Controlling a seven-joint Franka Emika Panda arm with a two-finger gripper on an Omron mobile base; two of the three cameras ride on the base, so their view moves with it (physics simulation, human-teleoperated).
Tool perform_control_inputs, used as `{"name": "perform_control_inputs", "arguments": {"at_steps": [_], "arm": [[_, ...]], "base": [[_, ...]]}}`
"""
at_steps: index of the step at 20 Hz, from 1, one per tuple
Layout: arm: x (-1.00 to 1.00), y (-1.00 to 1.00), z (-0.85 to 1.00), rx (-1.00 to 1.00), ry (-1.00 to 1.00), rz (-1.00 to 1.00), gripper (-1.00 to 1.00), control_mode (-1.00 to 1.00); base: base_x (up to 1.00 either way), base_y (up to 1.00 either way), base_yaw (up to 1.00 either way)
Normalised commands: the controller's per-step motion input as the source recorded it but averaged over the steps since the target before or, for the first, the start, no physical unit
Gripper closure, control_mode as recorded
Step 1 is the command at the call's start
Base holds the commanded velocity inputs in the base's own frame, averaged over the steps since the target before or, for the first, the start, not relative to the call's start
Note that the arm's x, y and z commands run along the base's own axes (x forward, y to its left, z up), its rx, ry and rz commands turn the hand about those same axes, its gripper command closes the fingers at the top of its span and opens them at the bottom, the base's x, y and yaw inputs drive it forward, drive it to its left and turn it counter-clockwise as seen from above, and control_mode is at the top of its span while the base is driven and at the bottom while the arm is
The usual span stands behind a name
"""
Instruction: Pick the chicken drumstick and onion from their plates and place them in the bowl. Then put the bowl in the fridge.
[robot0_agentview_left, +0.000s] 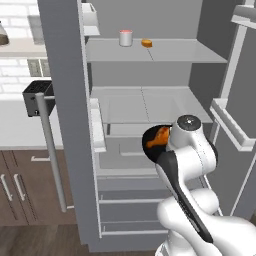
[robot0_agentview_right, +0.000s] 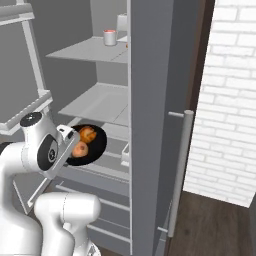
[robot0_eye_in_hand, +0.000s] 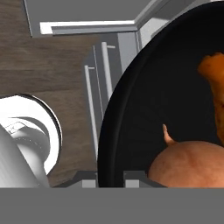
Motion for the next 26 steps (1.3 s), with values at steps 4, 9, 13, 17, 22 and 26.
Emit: {"name": "perform_control_inputs", "arguments": {"at_steps": [4, 9, 13, 17, 22, 26], "arm": [[0.0, 0.0, 0.0, 0.0, 0.0, 0.0, 1.0, 1.0], [0.51, 0.0, 0.48, 0.03, -0.15, 0.0, 1.0, -1.0], [0.7, 0.0, 0.68, 0.01, -0.2, 0.0, 1.0, -1.0], [0.96, -0.03, 0.27, 0.07, -0.09, 0.02, 1.0, -1.0], [1.0, 0.03, 0.04, 0.05, -0.01, 0.0, 1.0, -1.0], [1.0, 0.0, 0.0, 0.0, 0.0, 0.0, 1.0, -1.0]], "base": [[0.07, 0.03, 0.0], [0.07, 0.0, 0.0], [0.0, 0.0, 0.0], [0.0, 0.0, 0.0], [0.0, 0.0, 0.0], [0.0, 0.0, 0.0]]}}
